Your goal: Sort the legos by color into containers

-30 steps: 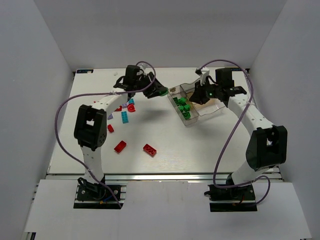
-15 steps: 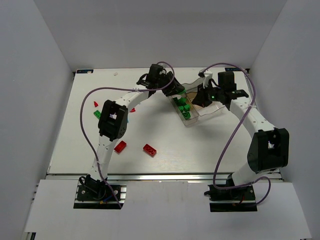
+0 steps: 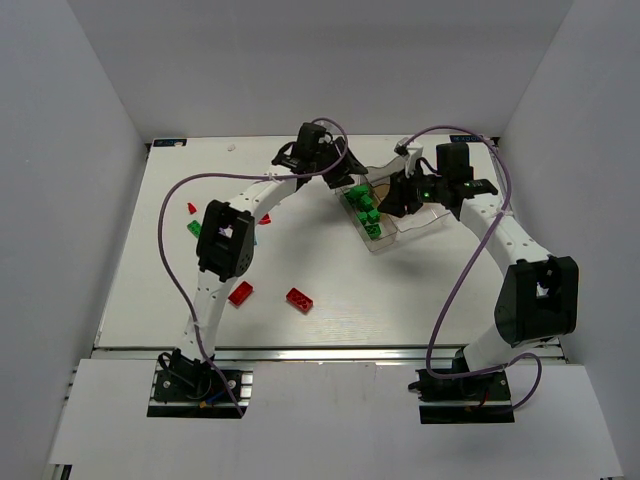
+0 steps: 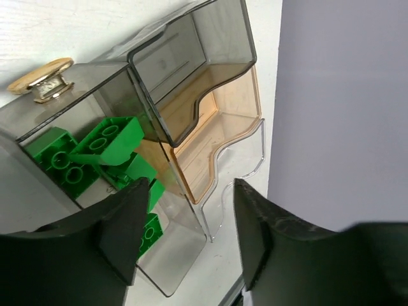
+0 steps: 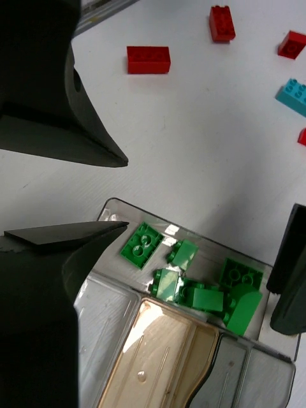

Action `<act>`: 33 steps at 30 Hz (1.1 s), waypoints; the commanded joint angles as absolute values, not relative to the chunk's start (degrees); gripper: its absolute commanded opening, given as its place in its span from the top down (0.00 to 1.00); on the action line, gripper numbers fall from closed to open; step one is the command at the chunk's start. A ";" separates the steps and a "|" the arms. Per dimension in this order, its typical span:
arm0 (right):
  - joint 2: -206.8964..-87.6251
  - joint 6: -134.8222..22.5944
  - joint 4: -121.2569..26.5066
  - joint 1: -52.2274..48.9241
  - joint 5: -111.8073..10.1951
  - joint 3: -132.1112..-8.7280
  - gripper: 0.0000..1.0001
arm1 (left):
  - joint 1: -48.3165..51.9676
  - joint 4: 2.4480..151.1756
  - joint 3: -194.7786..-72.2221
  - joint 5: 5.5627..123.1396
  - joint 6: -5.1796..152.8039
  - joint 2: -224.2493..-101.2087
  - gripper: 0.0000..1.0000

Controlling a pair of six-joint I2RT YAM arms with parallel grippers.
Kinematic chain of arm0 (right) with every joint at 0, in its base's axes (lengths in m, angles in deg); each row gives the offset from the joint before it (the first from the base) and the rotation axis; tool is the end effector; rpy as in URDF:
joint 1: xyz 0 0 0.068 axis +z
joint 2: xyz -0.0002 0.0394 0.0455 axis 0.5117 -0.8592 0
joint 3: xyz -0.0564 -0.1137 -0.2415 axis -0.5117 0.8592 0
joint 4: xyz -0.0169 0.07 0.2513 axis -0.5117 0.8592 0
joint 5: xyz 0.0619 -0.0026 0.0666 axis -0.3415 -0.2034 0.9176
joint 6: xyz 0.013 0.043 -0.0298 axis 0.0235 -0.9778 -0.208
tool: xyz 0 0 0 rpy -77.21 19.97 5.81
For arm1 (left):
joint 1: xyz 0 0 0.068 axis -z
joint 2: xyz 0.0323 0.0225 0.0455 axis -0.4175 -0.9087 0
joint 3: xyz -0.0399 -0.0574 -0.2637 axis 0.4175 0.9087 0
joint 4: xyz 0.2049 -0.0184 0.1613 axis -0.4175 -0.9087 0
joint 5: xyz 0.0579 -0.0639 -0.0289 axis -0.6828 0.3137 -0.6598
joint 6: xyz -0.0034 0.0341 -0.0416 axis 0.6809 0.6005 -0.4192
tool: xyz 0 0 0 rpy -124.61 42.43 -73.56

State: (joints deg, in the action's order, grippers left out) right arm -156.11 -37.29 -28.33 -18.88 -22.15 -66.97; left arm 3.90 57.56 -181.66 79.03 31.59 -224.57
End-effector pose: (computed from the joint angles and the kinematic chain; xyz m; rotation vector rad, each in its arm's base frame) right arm 0.3409 0.0933 0.2976 -0.7802 2.0159 0.6983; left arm 0.4800 -0.2772 0.2191 -0.2695 2.3797 -1.1961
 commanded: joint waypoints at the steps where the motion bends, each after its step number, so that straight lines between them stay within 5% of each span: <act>1: -155.39 -33.32 -26.10 -19.18 -15.58 -68.00 0.53 | 2.75 55.64 -182.54 76.93 33.88 -217.15 0.37; 5: -157.05 -26.46 -22.05 -18.39 -9.94 -68.26 0.62 | -1.02 51.25 -174.55 70.43 38.71 -204.09 0.80; 8: -158.90 -24.44 -20.38 -16.98 -10.37 -68.44 0.83 | -5.33 47.47 -163.75 66.03 40.12 -193.64 0.89; 10: -159.25 -23.99 -20.63 -15.84 -11.86 -68.44 0.88 | -9.28 45.27 -153.57 62.87 40.39 -187.99 0.89; 11: -159.34 -23.90 -21.25 -15.23 -12.21 -68.52 0.87 | -10.77 44.48 -150.31 61.81 40.74 -185.35 0.88; 15: -160.13 -24.95 -22.13 -13.73 -13.18 -68.88 0.68 | -18.67 38.17 -137.90 53.75 42.32 -172.96 0.36; 18: -160.75 -25.65 -21.96 -12.68 -13.45 -68.97 0.59 | -21.59 34.21 -133.50 50.82 44.69 -170.74 0.23; 33: -160.40 -25.13 -19.93 -12.06 -16.96 -68.18 0.42 | -30.29 32.96 -139.28 45.01 53.75 -189.18 0.13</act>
State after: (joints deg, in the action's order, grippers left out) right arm -161.25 -26.12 -20.81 -12.28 -16.49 -67.03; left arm -29.23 32.71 -134.89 46.37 50.76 -188.68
